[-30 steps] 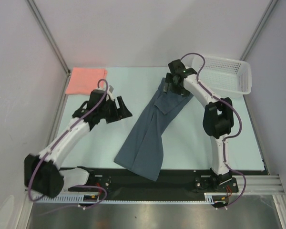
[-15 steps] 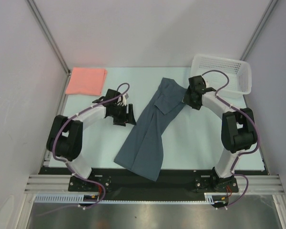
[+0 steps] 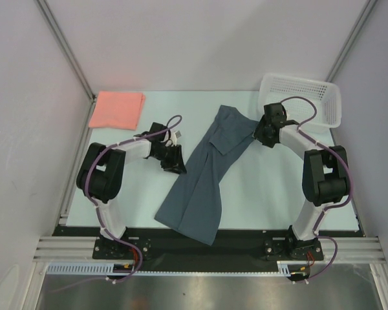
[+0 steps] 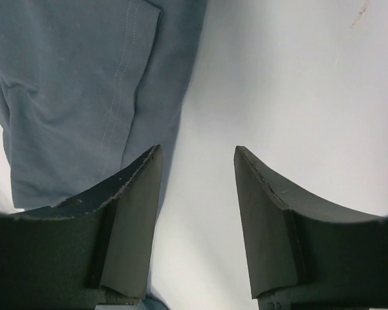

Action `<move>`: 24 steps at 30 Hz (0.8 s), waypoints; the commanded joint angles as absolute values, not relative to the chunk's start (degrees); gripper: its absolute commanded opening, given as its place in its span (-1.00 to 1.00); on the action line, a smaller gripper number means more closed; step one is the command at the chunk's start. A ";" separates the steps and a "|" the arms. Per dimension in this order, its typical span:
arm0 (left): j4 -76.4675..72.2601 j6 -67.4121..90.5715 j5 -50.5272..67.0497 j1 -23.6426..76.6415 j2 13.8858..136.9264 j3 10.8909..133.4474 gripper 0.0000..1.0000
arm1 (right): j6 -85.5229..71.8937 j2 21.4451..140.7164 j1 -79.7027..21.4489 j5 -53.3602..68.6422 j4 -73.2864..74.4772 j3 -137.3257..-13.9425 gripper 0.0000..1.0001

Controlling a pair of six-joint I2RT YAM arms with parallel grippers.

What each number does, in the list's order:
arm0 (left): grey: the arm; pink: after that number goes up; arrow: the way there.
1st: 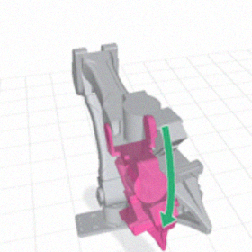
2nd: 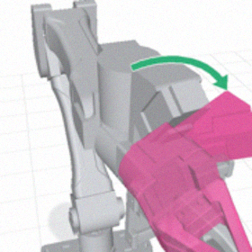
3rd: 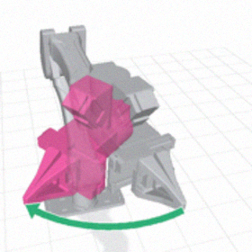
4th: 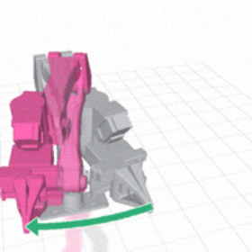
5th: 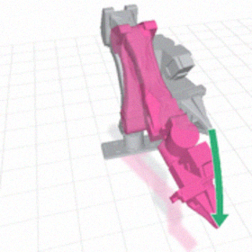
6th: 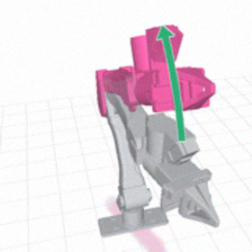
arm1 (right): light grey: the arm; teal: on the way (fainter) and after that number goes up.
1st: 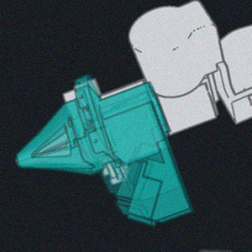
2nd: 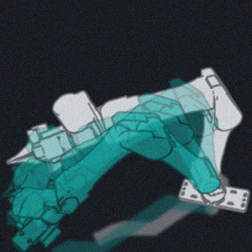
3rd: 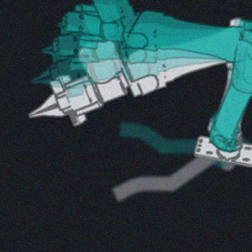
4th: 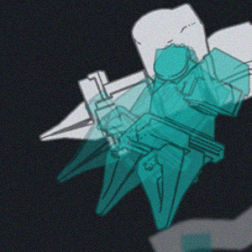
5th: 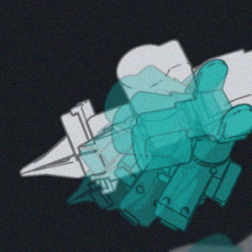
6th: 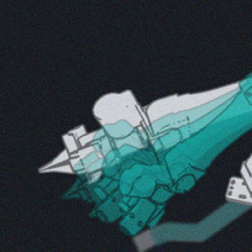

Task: Fold and stack the t-shirts
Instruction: Fold the tshirt

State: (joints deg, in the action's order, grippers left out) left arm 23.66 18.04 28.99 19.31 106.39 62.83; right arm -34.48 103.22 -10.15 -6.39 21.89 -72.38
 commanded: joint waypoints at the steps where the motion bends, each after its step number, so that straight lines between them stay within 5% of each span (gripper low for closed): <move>1: 22.76 17.58 30.41 19.16 109.24 64.51 -0.28 | -33.93 101.78 -9.67 -5.10 19.95 -72.51 0.06; 6: 25.14 16.78 28.57 18.28 110.31 65.39 -0.99 | -33.49 102.83 -9.67 -3.78 19.95 -73.30 0.03; 15: 23.29 22.14 21.36 12.22 97.40 53.63 -0.99 | -33.66 106.17 -10.46 -1.67 21.53 -76.54 0.04; 22: 22.85 27.14 18.99 11.43 84.83 42.82 -0.99 | -32.52 111.87 -13.44 -0.62 22.15 -82.17 0.26; 24: 22.15 28.21 20.91 11.43 82.71 41.49 -0.79 | -31.82 113.63 -13.88 -0.62 22.15 -84.71 0.29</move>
State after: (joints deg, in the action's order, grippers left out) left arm 22.81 24.73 21.15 11.35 86.24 43.75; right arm -33.69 111.48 -12.73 -1.43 22.44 -80.01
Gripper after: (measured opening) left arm 0.063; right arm 0.637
